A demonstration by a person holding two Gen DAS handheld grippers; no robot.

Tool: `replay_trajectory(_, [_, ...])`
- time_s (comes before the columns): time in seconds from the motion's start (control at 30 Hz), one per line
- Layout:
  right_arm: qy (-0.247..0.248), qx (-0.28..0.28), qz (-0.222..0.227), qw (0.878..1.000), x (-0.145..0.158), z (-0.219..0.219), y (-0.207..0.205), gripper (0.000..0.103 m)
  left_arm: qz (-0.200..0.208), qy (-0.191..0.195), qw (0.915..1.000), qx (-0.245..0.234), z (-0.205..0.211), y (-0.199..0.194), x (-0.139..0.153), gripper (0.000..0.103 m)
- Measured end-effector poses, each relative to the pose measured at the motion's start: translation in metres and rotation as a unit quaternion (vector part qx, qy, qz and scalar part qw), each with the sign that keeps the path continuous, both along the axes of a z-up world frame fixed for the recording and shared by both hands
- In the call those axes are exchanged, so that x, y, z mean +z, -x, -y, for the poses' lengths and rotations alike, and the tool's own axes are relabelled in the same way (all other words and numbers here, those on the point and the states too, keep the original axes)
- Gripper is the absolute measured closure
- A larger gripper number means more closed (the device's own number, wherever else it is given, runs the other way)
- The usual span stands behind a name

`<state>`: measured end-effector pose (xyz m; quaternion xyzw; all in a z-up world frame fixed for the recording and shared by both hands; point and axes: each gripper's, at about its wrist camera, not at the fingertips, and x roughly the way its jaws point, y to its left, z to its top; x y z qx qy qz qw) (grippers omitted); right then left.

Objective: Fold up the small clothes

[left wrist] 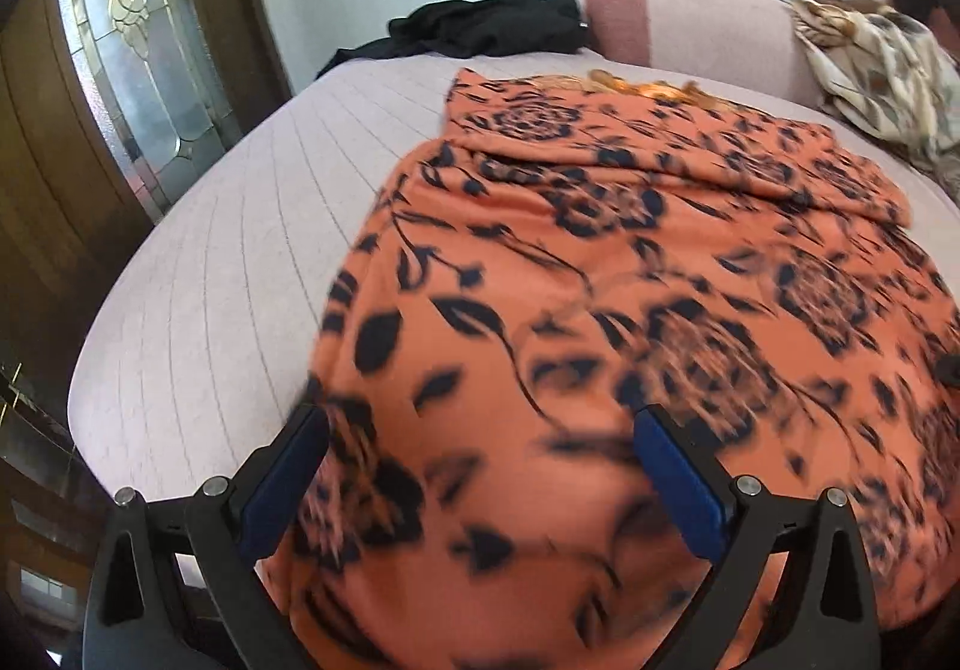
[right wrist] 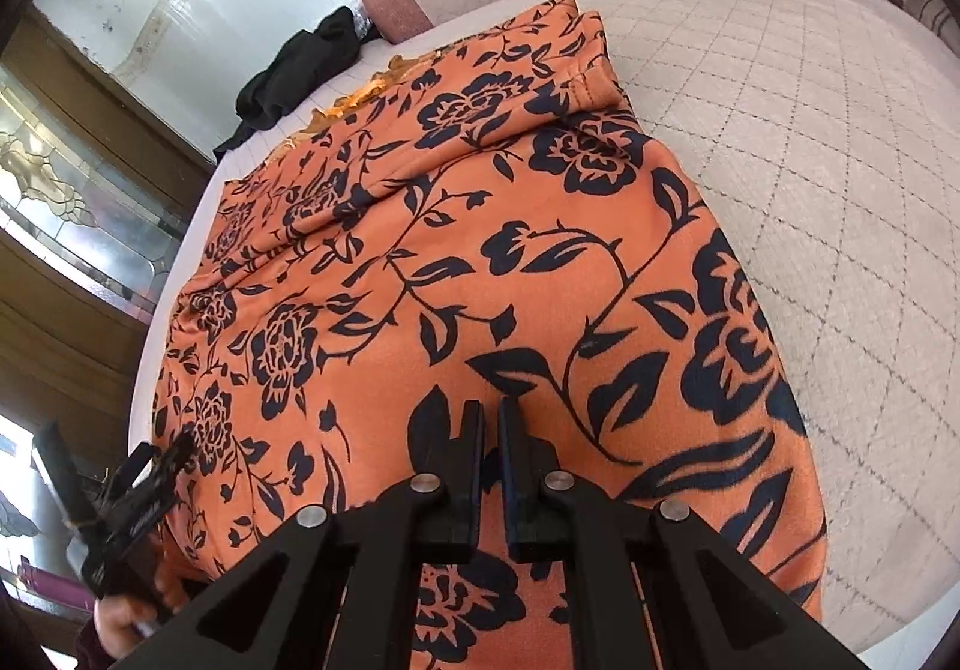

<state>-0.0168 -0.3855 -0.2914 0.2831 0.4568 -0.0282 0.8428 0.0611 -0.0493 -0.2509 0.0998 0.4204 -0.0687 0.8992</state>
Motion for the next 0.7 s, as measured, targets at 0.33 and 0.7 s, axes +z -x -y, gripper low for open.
replay_trajectory(0.33, [-0.026, 0.008, 0.030, 0.999, -0.005, -0.014, 0.055, 0.095, 0.051, 0.011, 0.9980, -0.035, 0.018, 0.044, 0.045, 0.002])
replay_trajectory(0.7, [-0.072, 0.020, 0.038, 0.996, 0.007, -0.026, 0.074, 0.027, 0.081, 0.025, 0.9959, -0.031, 0.019, 0.057, 0.079, 0.002])
